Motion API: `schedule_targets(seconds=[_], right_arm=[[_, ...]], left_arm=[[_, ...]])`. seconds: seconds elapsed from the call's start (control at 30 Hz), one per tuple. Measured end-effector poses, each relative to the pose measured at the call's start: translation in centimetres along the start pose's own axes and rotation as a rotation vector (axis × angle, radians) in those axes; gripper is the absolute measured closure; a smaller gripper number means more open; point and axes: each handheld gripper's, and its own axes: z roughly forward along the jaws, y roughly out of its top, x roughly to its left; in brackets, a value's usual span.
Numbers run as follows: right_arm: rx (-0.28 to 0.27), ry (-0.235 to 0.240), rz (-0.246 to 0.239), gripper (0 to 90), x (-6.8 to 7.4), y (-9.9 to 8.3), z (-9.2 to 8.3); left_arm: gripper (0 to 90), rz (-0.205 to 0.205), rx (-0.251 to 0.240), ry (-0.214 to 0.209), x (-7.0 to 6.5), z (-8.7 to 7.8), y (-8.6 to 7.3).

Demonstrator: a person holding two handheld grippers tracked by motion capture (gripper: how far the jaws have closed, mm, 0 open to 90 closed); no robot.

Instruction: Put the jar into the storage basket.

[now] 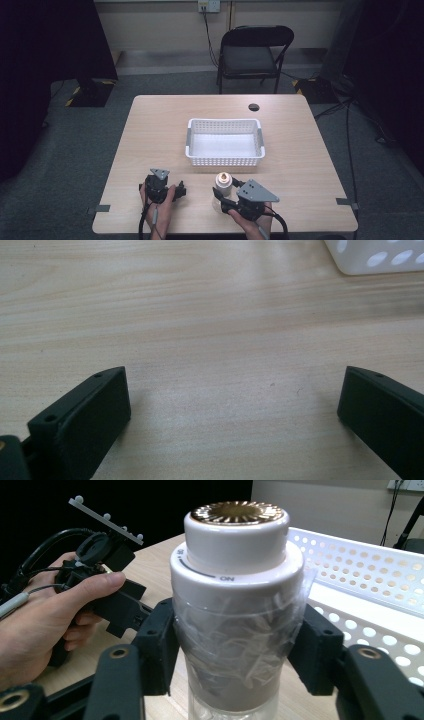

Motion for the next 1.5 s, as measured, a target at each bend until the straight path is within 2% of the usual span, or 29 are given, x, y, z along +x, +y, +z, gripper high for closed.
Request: schedule_targets(seconds=[0.17, 0.67, 0.8, 0.93, 1.5], right_arm=[[-0.001, -0.013, -0.021, 45.0, 0.1, 0.0, 0.0], [0.003, -0.026, -0.023, 45.3, 0.2, 0.2, 0.0], [0.014, -0.031, -0.009, 45.4, 0.1, 0.4, -0.1], [0.020, -0.034, 0.002, 45.4, -0.1, 0.7, -0.2], [0.030, -0.047, -0.008, 45.5, -0.9, 2.8, 0.2]], left_arm=[[0.0, 0.000, 0.000, 0.000, 0.0, 0.0, 0.0], [0.0, 0.000, 0.000, 0.000, 0.0, 0.0, 0.0], [0.0, 0.000, 0.000, 0.000, 0.0, 0.0, 0.0], [0.0, 0.000, 0.000, 0.000, 0.0, 0.0, 0.0], [0.0, 0.000, 0.000, 0.000, 0.0, 0.0, 0.0]])
